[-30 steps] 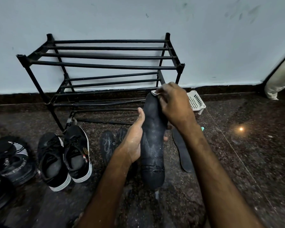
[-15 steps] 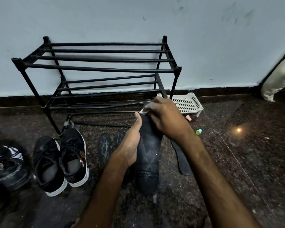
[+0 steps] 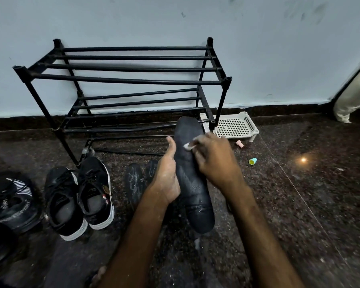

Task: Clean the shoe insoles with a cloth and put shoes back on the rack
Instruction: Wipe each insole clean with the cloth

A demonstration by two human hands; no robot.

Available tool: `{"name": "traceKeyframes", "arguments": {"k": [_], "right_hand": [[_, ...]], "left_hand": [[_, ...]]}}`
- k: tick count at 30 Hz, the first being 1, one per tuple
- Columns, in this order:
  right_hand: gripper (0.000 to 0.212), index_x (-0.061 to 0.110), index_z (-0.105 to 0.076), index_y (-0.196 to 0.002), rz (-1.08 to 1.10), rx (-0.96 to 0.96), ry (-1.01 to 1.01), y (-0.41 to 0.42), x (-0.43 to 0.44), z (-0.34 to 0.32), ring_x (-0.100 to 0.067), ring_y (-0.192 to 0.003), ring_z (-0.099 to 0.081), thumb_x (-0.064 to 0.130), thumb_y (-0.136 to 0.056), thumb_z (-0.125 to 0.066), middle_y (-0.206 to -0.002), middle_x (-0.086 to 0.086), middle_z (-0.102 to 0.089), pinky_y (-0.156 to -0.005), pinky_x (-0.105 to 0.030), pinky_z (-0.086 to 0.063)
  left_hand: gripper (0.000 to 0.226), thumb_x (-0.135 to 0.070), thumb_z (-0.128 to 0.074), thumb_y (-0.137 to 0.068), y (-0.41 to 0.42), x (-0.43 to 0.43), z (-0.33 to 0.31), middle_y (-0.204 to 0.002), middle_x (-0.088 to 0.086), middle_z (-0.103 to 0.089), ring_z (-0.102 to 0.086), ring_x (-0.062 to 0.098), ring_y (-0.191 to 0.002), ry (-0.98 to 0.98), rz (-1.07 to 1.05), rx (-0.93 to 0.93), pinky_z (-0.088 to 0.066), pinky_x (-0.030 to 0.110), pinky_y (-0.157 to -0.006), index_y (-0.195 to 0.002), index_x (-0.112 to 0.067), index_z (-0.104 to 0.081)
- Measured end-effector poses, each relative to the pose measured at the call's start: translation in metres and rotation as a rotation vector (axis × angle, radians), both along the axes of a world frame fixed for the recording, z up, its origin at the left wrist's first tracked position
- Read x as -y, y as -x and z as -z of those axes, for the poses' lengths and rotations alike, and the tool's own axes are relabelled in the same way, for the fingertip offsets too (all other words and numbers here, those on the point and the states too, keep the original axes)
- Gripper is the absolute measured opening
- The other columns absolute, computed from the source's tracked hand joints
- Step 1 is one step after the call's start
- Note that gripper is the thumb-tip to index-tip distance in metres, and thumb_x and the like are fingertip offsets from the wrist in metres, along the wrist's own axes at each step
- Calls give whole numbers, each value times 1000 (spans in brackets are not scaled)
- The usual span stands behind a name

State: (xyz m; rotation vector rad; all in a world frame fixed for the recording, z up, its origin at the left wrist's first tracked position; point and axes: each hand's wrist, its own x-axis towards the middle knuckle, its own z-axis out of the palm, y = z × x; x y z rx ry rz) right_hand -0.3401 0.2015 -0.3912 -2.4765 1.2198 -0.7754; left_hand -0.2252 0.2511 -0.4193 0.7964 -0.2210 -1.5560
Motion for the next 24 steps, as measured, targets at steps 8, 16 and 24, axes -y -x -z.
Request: {"name": "traceKeyframes", "arguments": {"k": [8, 16, 24], "right_hand": [[18, 14, -69, -105, -127, 61, -75, -4, -7, -7, -13, -90, -58, 11, -88, -66, -100, 1, -61, -87, -35, -50], [11, 25, -72, -96, 99, 315, -280, 9, -31, 24, -2, -97, -57, 22, -85, -73, -107, 7, -56, -88, -15, -44], [15, 22, -74, -91, 407, 708, -507, -10, -34, 21, -11, -76, -71, 33, -82, -76, -80, 6, -74, -72, -38, -60]], "left_hand": [[69, -66, -44, -91, -3, 0, -10, -106, 19, -71, -71, 30, -94, -37, -38, 24, -56, 43, -88, -109, -4, -69], [66, -59, -46, -94, -11, 1, -11, -110, 21, -70, -69, 32, -95, -181, -266, -2, -55, 42, -75, -117, 1, -62], [83, -72, -30, -93, -3, 0, -6, -127, 22, -63, -62, 34, -115, -65, -185, -2, -45, 47, -105, -128, -3, -60]]}}
